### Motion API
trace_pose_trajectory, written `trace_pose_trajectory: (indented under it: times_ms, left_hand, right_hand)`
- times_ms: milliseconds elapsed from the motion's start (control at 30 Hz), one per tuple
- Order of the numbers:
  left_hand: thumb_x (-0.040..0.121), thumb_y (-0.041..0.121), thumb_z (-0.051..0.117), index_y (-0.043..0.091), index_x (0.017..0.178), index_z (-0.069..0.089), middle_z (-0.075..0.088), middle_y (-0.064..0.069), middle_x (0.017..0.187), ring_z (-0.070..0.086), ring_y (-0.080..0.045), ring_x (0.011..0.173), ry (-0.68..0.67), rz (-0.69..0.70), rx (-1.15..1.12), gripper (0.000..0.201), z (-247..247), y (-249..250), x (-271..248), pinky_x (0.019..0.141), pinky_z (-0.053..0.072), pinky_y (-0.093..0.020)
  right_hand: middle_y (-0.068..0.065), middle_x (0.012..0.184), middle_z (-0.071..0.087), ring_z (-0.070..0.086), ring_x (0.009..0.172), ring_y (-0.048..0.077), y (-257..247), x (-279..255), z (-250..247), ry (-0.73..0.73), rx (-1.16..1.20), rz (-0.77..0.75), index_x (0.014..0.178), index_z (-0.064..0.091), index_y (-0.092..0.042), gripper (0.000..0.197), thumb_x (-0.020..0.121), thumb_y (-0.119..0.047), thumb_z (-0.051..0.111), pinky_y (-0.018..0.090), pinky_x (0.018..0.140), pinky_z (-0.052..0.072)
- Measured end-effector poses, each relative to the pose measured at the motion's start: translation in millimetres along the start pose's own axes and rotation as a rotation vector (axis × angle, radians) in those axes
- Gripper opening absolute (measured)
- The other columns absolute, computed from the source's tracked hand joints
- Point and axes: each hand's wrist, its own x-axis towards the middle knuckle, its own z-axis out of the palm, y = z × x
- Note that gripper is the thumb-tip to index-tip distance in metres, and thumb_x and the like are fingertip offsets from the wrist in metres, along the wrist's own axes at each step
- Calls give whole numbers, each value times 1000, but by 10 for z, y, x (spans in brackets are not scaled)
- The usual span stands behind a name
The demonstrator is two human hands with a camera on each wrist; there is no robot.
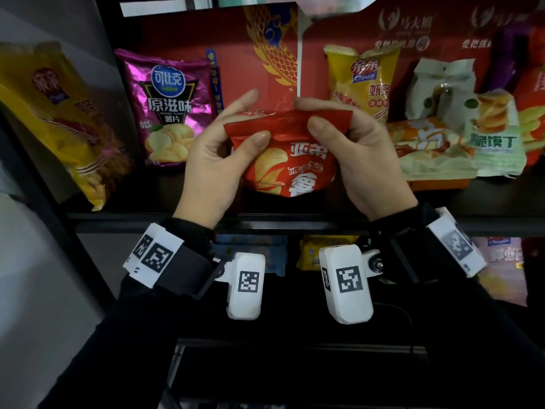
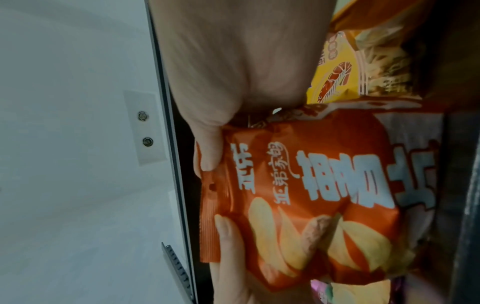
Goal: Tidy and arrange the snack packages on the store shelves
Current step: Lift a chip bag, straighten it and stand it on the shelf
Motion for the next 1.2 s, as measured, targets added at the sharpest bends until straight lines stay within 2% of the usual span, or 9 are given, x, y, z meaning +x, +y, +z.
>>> trace_pose_trajectory:
  times_ms: [167,333,467,533,633,800,900,1033,1200]
  left_hand:
    - [79,22,74,25,101,75,60,-4,130,61,-14,113,-38,-108,-222,22,15,10,-13,89,51,-27]
    - [72,30,75,26,86,74,68,6,119,63,-14,110,-63,-163,-280,15,36,49,-44,87,53,-29]
    - [71,36,81,22,147,30,36,-3,152,40,-12,137,-327,-136,-69,92,-129,45,48,106,40,-29]
    - [71,29,83,25,152,6,23,-1,157,33,-2,139,-406,-121,234,111,-155,28,106,109,35,-21]
    - [77,18,79,17,148,22,40,-5,147,47,-6,129,-172,-114,380,91,-157,13,203,105,41,-21]
    - [85,23,71,10,121,51,75,3,91,73,-12,83,261,-413,-40,42,-76,58,299,67,57,-25]
    - [85,29,70,6,132,49,76,-2,93,73,-15,84,172,-577,-118,56,-69,68,255,71,57,-29]
    - [63,22,82,32,152,18,61,1,129,65,-12,109,-61,-579,-137,110,-170,19,106,84,56,-28]
    - [75,16,78,30,143,37,69,8,114,68,-11,98,168,-661,-26,80,-164,-44,148,80,58,-35]
  right_hand:
    - [2,103,71,66,99,17,15,-54,-32,17,-35,-8,118,60,-3,28,91,0,55,31,84,55]
    - [-2,84,73,69,83,16,58,-94,-1,147,-44,-11,88,69,-10,9,81,-14,64,34,79,57]
    - [5,88,72,68,83,19,-20,62,34,271,144,-8,93,65,-10,8,91,-7,58,38,83,57]
    - [9,96,71,69,89,21,-92,191,44,313,259,53,103,63,-7,12,95,-9,54,41,88,55]
    - [10,110,66,67,96,20,-161,277,54,299,318,125,128,50,-4,34,97,-16,51,40,90,55]
    - [9,129,59,64,109,22,4,139,118,116,-21,320,146,26,-17,76,84,-15,70,40,91,54]
    - [12,117,67,68,102,26,56,133,124,176,84,465,134,47,-11,48,89,-13,64,44,89,55]
    - [13,117,67,65,106,27,-9,177,33,214,318,747,128,57,-13,38,95,-32,53,43,78,58]
    - [-16,117,66,63,106,6,44,51,60,124,125,582,141,39,-31,59,87,-39,61,48,94,46]
